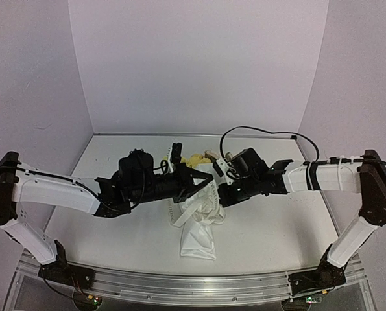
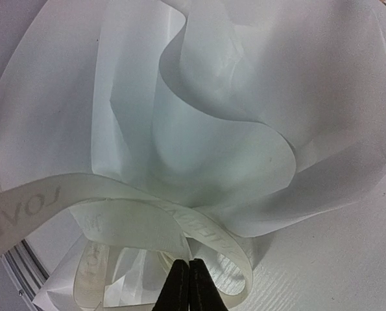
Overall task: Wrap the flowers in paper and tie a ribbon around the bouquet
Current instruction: Cross the half-tied ribbon over the folded bouquet.
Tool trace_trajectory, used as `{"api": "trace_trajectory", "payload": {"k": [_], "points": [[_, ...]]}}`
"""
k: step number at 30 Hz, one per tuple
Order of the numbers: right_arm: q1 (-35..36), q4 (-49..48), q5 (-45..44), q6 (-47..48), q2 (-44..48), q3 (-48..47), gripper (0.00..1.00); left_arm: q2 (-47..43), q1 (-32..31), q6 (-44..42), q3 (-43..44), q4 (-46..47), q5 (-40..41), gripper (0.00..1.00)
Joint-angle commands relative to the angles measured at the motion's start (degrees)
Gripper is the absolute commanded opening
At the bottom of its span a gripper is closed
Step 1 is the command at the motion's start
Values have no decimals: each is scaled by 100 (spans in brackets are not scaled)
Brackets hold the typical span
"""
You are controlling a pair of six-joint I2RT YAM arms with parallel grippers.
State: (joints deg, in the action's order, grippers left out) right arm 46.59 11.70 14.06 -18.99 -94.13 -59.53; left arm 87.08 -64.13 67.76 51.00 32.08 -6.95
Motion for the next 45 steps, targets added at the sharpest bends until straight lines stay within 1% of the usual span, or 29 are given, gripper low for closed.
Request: {"api": "trace_trajectory", "payload": {"k": [1,3,6,9,11,14,16,21,26,28,30,34,37,38,41,45], "points": [[-132,-2,192,-54,-69,-220,0,156,-354,101,123,793,1004,0],[-175,6,257,-68,-67,-209,0,233,-512,26,10,999,1275,0],[-218,50,333,-70,-70,-222,0,365,-630,83,-224,1609,1402,0],[-246,109,365,-36,-79,-266,0,357,-728,-110,-225,1677,1403,0],[-254,160,384,-27,-116,-327,0,301,-833,-341,-219,1885,1421,0],[-256,204,411,-25,-164,-401,0,227,-917,-649,-29,1594,1443,0],[-256,242,426,-26,-175,-431,0,245,-941,-636,-153,1788,1530,0],[-256,317,422,-9,-169,-439,0,541,-970,-544,-170,1587,1604,0],[-256,431,435,-8,-125,-463,0,853,-1018,-735,-50,1028,1882,2],[-256,492,441,-8,-82,-463,0,951,-1035,-789,42,657,1966,6],[-256,527,468,-16,-25,-453,0,1049,-1075,-868,158,417,1930,13],[-256,631,473,-6,80,-448,0,1090,-1164,-1107,370,54,1960,35],[-256,754,477,40,140,-472,0,999,-1189,-1353,530,-236,2044,47],[-256,787,488,48,168,-472,0,959,-1193,-1431,558,-302,2053,47],[-256,894,494,61,242,-478,0,721,-1194,-1650,473,-373,2122,45],[-230,1037,493,35,366,-462,0,83,-1192,-2046,112,-583,2582,40]]}}
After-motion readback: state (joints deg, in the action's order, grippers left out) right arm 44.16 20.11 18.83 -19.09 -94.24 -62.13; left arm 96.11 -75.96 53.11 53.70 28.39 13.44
